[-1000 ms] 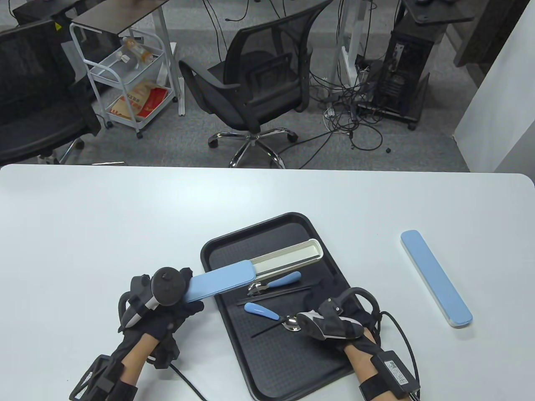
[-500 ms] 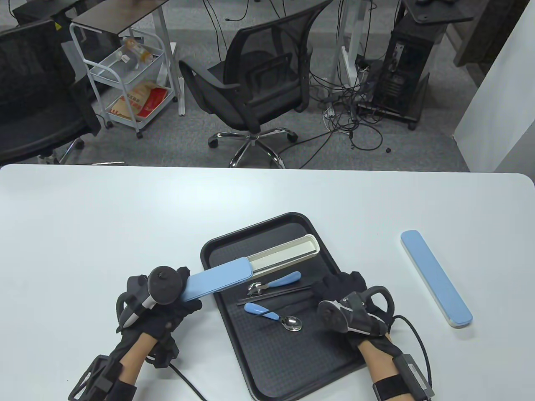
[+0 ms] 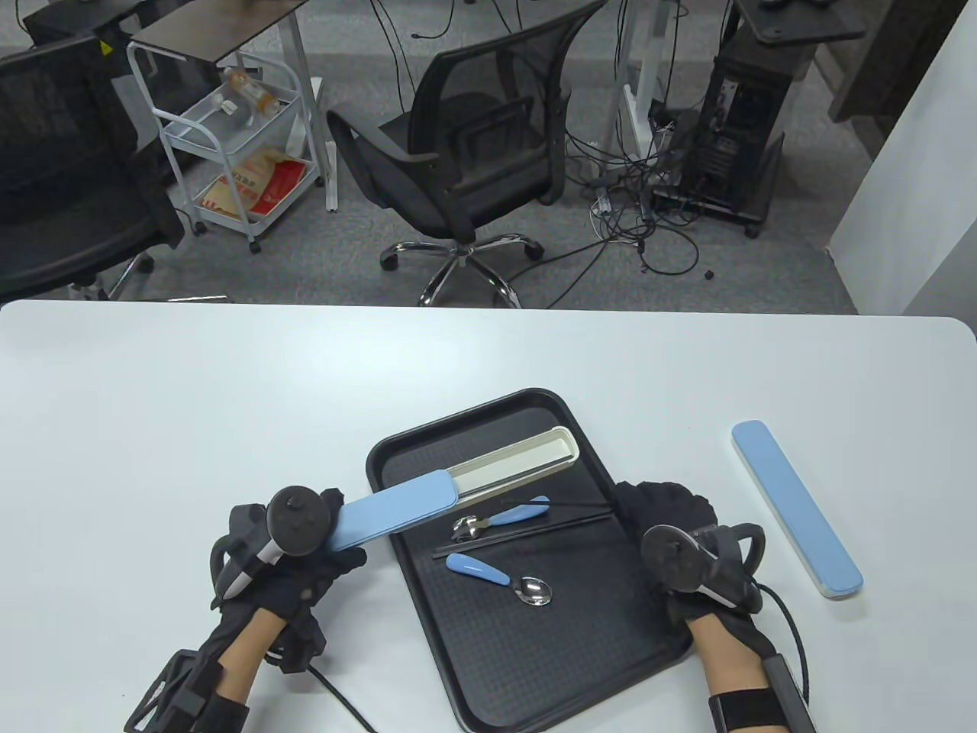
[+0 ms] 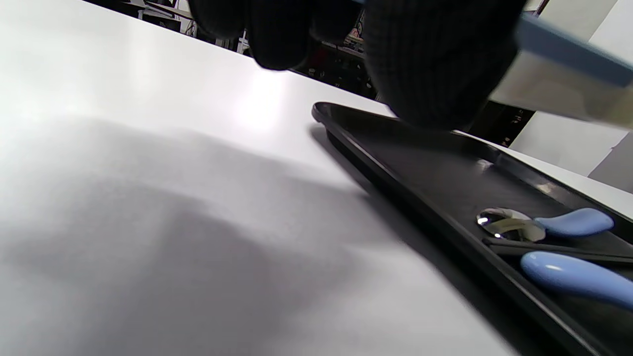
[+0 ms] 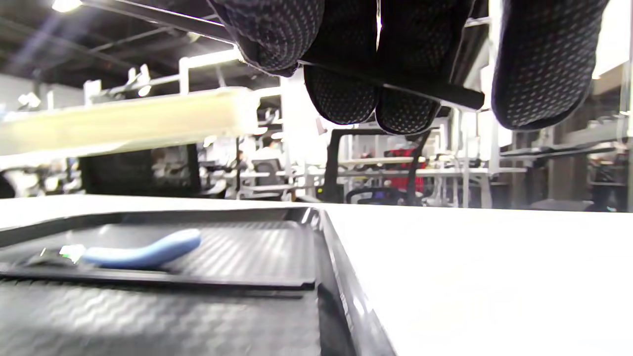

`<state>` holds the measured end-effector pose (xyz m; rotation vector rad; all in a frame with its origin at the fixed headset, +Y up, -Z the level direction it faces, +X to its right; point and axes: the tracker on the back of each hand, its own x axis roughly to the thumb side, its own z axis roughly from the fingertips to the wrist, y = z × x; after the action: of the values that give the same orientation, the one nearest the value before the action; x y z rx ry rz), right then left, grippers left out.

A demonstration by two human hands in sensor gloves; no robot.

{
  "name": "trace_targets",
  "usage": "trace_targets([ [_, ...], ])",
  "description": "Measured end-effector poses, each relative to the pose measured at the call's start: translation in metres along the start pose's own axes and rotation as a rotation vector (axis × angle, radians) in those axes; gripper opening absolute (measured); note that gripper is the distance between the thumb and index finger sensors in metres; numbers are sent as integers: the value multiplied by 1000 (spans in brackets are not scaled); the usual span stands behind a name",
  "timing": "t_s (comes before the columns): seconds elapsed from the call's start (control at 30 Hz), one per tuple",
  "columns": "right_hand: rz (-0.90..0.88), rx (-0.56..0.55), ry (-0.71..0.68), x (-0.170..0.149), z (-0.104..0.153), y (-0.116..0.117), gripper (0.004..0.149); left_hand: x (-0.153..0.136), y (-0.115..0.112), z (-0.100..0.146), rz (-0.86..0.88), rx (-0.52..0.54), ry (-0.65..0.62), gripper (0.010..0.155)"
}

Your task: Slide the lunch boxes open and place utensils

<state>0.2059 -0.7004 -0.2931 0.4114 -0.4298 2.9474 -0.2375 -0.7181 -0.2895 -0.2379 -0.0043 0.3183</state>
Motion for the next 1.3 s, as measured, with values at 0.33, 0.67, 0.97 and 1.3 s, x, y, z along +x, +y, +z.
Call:
trace_targets([
  [0.33,8,-105,268,-45,11,-14,42,0,0,0,-7,3,-5,90],
  [0.67,30,-131,349,-58,15,-19,41,11,-1,3,-68,29,-46,90],
  [0.97,111,-93,257,-38,9,-23,43,19,-1,6,-168,68,-77,89],
  [1.3,274,2,90,-1,1,-9,43,22,-1,7,-211,87,-92,89],
])
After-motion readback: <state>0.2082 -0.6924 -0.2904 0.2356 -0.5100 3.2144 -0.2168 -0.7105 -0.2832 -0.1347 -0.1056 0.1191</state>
